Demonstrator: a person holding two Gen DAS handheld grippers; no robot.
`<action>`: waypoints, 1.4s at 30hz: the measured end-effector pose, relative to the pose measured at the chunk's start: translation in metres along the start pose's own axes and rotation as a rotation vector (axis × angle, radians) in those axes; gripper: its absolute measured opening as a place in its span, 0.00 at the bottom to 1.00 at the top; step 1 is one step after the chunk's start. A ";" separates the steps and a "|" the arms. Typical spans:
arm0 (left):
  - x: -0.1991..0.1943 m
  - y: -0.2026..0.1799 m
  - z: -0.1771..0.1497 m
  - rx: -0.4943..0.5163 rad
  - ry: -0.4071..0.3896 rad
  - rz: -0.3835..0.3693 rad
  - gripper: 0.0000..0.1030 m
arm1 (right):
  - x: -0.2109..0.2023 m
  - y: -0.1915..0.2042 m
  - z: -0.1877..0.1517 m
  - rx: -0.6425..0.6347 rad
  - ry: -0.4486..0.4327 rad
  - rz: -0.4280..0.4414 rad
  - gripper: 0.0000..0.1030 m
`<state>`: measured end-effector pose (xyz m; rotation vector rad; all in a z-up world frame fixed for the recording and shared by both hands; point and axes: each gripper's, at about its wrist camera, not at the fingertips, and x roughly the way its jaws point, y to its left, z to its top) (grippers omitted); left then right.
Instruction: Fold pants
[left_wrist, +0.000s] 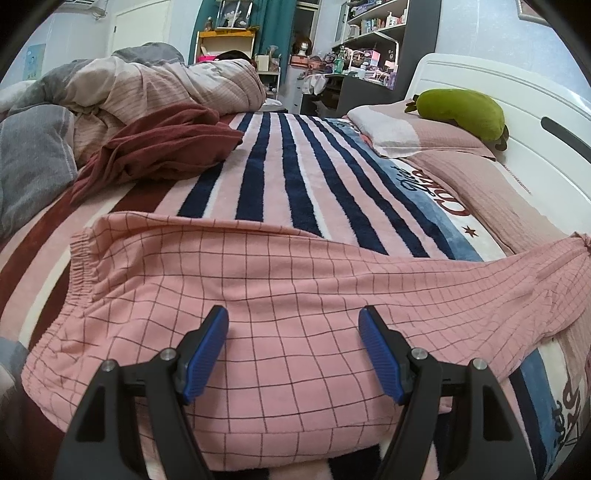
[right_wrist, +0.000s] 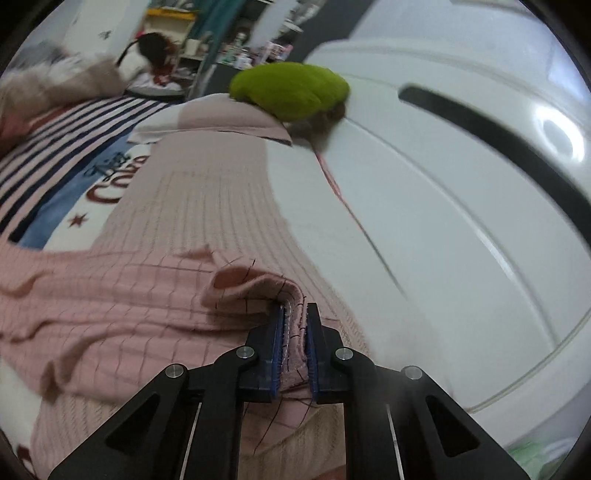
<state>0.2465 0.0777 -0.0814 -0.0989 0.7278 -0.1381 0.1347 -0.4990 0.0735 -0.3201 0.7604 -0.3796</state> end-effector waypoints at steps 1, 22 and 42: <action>0.001 0.000 0.000 -0.001 0.002 0.004 0.67 | 0.006 -0.005 0.000 0.028 0.005 0.013 0.05; -0.077 0.066 -0.049 -0.330 0.019 0.044 0.83 | -0.067 0.036 -0.008 0.144 -0.115 0.267 0.53; -0.016 0.121 -0.016 -0.506 -0.045 0.030 0.07 | -0.088 0.185 -0.069 0.002 -0.077 0.527 0.70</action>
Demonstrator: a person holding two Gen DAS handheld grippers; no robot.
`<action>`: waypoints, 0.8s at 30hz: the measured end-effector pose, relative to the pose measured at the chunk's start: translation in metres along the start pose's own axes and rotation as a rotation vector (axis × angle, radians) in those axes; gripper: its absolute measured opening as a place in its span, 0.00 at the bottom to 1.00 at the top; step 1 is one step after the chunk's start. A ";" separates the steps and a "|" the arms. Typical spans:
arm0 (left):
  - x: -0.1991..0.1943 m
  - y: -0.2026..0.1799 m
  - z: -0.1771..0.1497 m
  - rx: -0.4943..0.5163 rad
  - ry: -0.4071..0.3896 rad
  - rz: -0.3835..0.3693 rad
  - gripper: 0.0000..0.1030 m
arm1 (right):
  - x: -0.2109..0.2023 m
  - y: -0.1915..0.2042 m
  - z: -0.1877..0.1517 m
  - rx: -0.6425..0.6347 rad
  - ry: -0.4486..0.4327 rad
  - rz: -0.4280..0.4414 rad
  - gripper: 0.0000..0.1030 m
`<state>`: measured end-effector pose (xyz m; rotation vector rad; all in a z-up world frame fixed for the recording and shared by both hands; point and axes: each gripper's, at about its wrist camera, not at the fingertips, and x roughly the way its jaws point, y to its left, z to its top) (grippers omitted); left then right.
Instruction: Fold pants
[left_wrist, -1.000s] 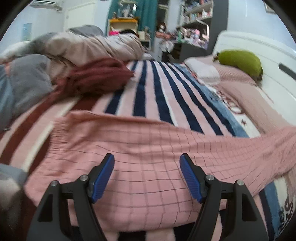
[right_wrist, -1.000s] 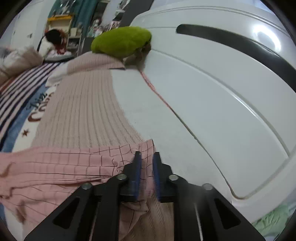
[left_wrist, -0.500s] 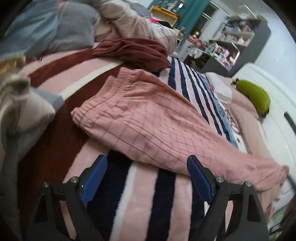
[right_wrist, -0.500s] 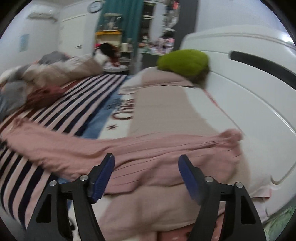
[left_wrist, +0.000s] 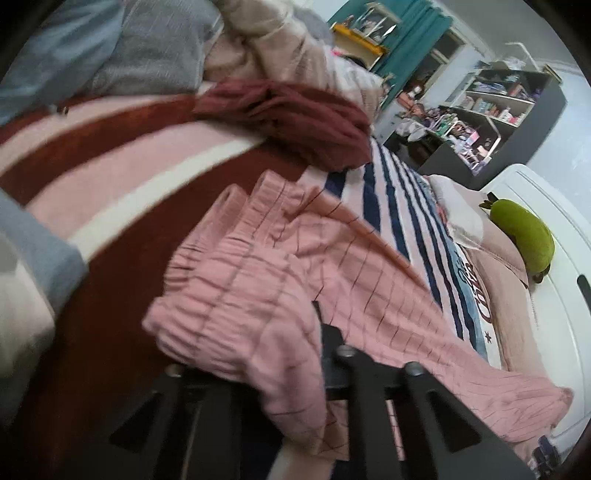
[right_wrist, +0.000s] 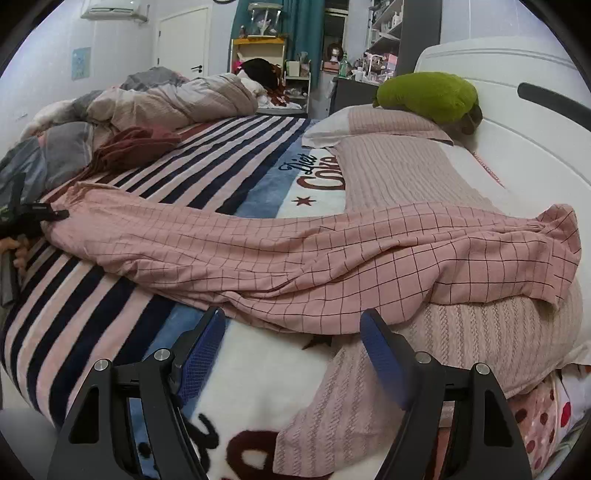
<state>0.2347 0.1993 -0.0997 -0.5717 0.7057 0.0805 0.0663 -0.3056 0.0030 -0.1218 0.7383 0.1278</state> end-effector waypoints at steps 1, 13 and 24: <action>-0.007 -0.004 0.002 0.024 -0.032 0.003 0.06 | -0.004 0.001 0.000 0.010 -0.005 0.007 0.70; -0.143 -0.009 0.033 0.037 -0.346 -0.001 0.05 | -0.066 0.004 0.003 0.056 -0.050 0.030 0.71; -0.237 0.036 0.052 0.039 -0.461 0.117 0.05 | -0.076 0.037 -0.008 0.065 -0.017 0.142 0.72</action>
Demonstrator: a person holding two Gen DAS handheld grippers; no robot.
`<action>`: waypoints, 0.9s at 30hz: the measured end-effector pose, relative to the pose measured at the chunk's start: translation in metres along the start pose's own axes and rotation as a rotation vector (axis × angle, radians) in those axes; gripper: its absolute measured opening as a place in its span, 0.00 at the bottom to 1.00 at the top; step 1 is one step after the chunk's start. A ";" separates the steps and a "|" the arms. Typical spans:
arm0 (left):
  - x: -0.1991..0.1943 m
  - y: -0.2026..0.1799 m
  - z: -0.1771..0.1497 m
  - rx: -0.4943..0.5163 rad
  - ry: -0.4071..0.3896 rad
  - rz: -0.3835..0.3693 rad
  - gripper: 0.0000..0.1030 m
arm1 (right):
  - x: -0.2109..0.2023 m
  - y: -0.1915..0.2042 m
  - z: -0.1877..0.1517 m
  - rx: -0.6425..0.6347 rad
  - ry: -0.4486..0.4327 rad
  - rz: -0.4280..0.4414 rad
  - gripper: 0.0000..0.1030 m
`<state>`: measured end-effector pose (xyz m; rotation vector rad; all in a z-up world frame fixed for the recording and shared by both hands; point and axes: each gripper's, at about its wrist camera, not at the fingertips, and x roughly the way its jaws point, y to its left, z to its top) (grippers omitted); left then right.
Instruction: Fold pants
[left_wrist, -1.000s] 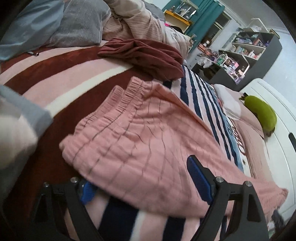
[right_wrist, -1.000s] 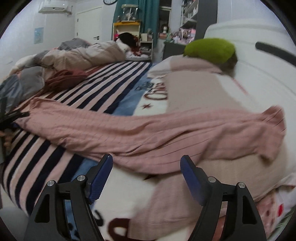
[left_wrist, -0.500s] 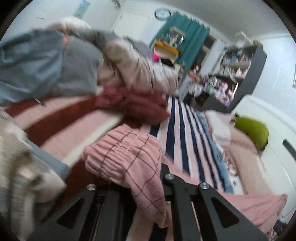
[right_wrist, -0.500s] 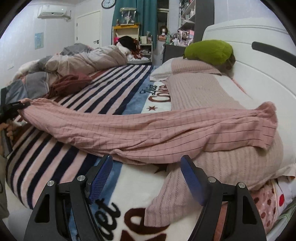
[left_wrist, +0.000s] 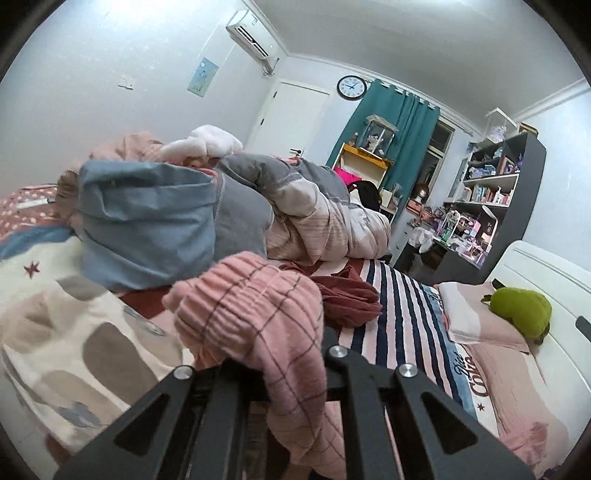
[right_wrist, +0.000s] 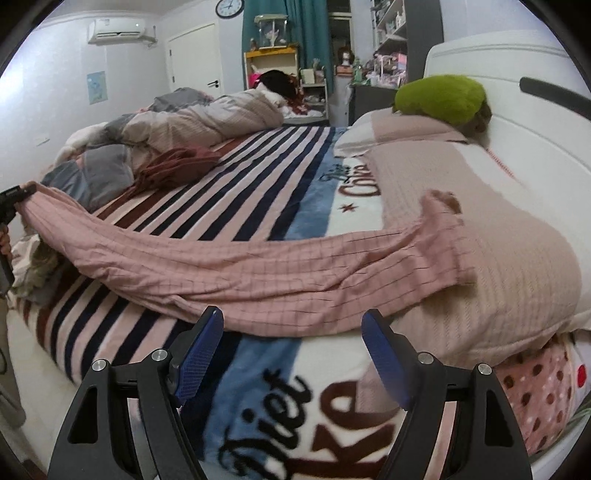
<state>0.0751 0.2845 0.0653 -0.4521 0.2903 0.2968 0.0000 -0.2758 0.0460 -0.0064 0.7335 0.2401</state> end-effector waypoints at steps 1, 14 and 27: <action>0.000 -0.002 0.001 0.019 0.018 -0.012 0.05 | 0.000 0.001 -0.002 0.002 0.000 0.006 0.72; 0.005 -0.085 -0.040 0.191 0.107 -0.128 0.04 | 0.033 -0.044 -0.007 0.024 -0.011 -0.051 0.72; 0.014 -0.129 -0.074 0.264 0.175 -0.192 0.04 | 0.080 -0.041 0.023 -0.111 -0.091 0.005 0.38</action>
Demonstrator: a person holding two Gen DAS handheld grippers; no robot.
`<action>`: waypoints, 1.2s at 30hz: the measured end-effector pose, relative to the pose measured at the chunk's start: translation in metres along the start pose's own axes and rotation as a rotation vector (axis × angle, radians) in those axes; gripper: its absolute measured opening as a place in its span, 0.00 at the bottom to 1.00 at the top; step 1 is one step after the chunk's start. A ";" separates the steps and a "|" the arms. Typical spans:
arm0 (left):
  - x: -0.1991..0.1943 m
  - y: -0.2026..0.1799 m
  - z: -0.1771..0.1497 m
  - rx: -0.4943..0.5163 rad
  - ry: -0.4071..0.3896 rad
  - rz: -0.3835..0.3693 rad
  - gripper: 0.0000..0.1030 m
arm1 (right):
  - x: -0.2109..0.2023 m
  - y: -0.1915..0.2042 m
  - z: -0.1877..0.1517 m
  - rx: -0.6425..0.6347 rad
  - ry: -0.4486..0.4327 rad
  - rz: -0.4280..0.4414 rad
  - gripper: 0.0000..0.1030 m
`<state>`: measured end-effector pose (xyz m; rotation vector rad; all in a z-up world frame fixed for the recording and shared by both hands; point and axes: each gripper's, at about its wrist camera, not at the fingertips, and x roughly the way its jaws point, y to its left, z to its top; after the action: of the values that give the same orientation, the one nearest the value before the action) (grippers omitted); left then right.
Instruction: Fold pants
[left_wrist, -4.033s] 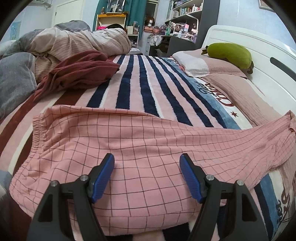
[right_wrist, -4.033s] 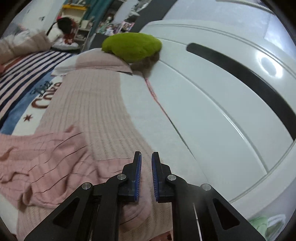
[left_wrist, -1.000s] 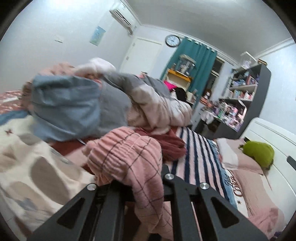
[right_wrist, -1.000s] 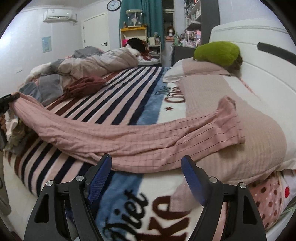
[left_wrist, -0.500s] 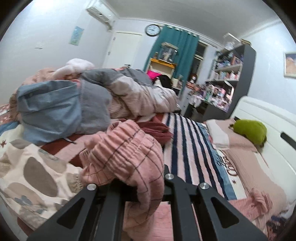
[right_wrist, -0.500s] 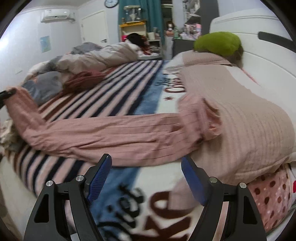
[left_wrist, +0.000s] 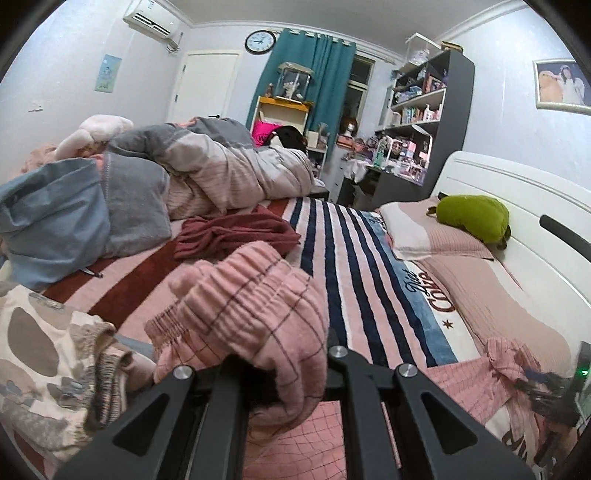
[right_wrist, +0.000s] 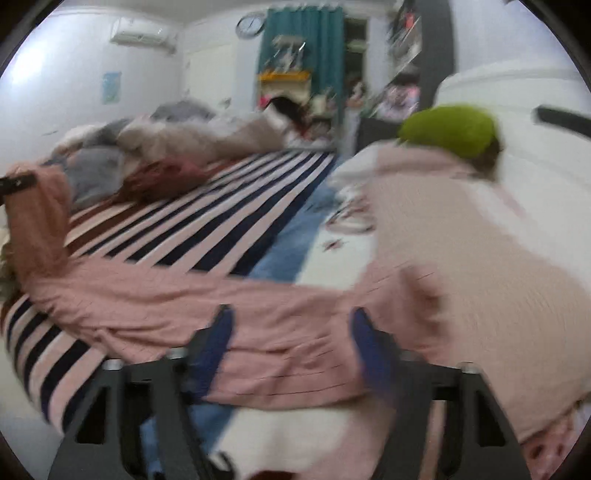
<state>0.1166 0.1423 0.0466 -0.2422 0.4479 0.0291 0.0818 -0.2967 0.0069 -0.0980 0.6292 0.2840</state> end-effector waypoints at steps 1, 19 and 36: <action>0.002 -0.001 0.000 0.004 0.004 -0.004 0.04 | 0.015 0.004 -0.001 0.002 0.043 0.025 0.35; 0.002 -0.010 -0.009 0.072 0.053 -0.057 0.04 | -0.005 -0.075 0.013 0.218 -0.031 -0.393 0.38; 0.017 -0.029 -0.021 0.108 0.098 -0.080 0.04 | 0.069 -0.033 0.009 0.153 0.197 -0.032 0.36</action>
<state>0.1256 0.1084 0.0278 -0.1552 0.5351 -0.0857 0.1495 -0.3108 -0.0267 0.0114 0.8421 0.1961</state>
